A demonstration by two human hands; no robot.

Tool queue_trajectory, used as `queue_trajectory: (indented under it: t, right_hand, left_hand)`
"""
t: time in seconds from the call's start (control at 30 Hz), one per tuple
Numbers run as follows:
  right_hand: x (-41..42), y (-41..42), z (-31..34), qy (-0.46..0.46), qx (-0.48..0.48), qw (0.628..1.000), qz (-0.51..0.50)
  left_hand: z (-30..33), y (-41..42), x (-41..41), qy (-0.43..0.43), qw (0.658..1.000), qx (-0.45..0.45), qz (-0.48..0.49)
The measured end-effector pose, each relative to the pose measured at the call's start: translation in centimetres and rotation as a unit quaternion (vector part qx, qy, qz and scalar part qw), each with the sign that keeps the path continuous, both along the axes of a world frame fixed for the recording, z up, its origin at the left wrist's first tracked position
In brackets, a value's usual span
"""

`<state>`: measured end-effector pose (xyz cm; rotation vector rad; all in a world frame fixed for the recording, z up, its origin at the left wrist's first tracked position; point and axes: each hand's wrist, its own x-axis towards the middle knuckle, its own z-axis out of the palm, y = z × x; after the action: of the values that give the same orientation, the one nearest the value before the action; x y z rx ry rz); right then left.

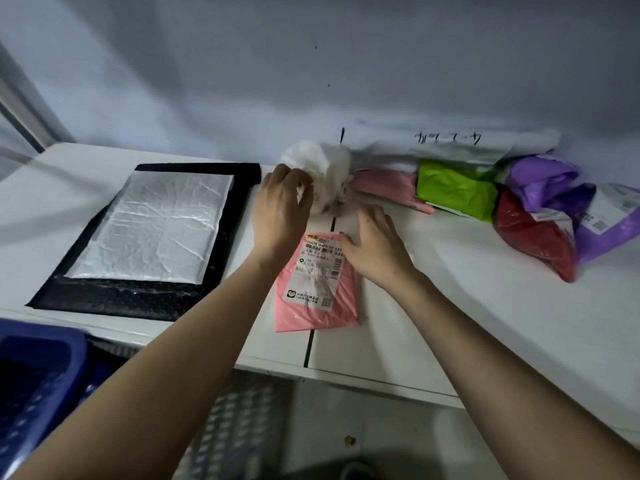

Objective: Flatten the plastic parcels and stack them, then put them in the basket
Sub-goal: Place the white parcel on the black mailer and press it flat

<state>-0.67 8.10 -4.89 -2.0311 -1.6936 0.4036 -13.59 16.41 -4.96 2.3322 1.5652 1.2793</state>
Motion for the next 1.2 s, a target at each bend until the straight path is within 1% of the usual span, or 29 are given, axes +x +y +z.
queue_trajectory:
  t: [0.07,0.17,0.27,0.33,0.4,0.53,0.6,0.67,0.8,0.9,0.97,1.1,1.17,1.2]
  right_hand:
    - [-0.6,-0.5,0.9,0.025,0.018,0.999,0.01]
    - [-1.6,-1.0,2.3,0.065,0.039,0.997,0.007]
    - [-2.7,-1.9,3.9,0.126,0.052,0.991,-0.008]
    - [-3.4,-2.6,4.9,0.159,0.062,0.985,-0.017]
    - [-4.0,-3.4,5.5,0.187,0.069,0.98,-0.024]
    - [-5.1,-4.9,6.2,0.23,0.073,0.97,-0.026]
    - [-5.4,-5.5,6.4,0.254,0.072,0.964,-0.028]
    - [-5.6,-5.9,6.4,0.271,0.061,0.96,-0.021]
    - [-5.6,-6.4,5.2,0.272,0.003,0.962,0.017]
    - [-5.7,-6.3,4.5,0.243,-0.027,0.969,0.018]
    - [-5.8,-6.1,4.1,0.224,-0.029,0.974,0.022]
    - [-5.8,-5.9,4.0,0.168,0.011,0.986,0.018]
    - [-5.4,-5.9,4.1,0.166,0.05,0.985,-0.002]
    - [-5.2,-5.9,4.3,0.173,0.07,0.982,-0.014]
  left_hand:
    - [1.7,-1.0,-0.8,-0.031,0.999,0.017,0.002]
    - [3.5,-2.6,-1.9,-0.081,0.997,0.008,-0.005]
    - [5.3,-4.8,-3.4,-0.162,0.986,-0.001,-0.034]
    - [6.2,-6.3,-4.5,-0.222,0.974,-0.022,-0.041]
    - [6.8,-7.8,-5.7,-0.262,0.963,-0.047,-0.046]
    - [7.2,-10.1,-7.7,-0.312,0.942,-0.127,-0.01]
    - [7.1,-10.4,-8.6,-0.331,0.933,-0.142,0.0]
    - [6.9,-10.6,-9.2,-0.345,0.925,-0.158,-0.013]
    - [6.7,-10.5,-9.3,-0.358,0.916,-0.177,-0.044]
    - [6.6,-9.8,-9.3,-0.357,0.915,-0.185,-0.048]
    - [6.2,-9.4,-9.3,-0.347,0.919,-0.183,-0.042]
    - [5.7,-9.1,-9.0,-0.326,0.926,-0.186,-0.029]
    - [5.9,-9.0,-8.9,-0.33,0.926,-0.184,-0.014]
    - [6.2,-9.0,-8.9,-0.342,0.919,-0.195,-0.013]
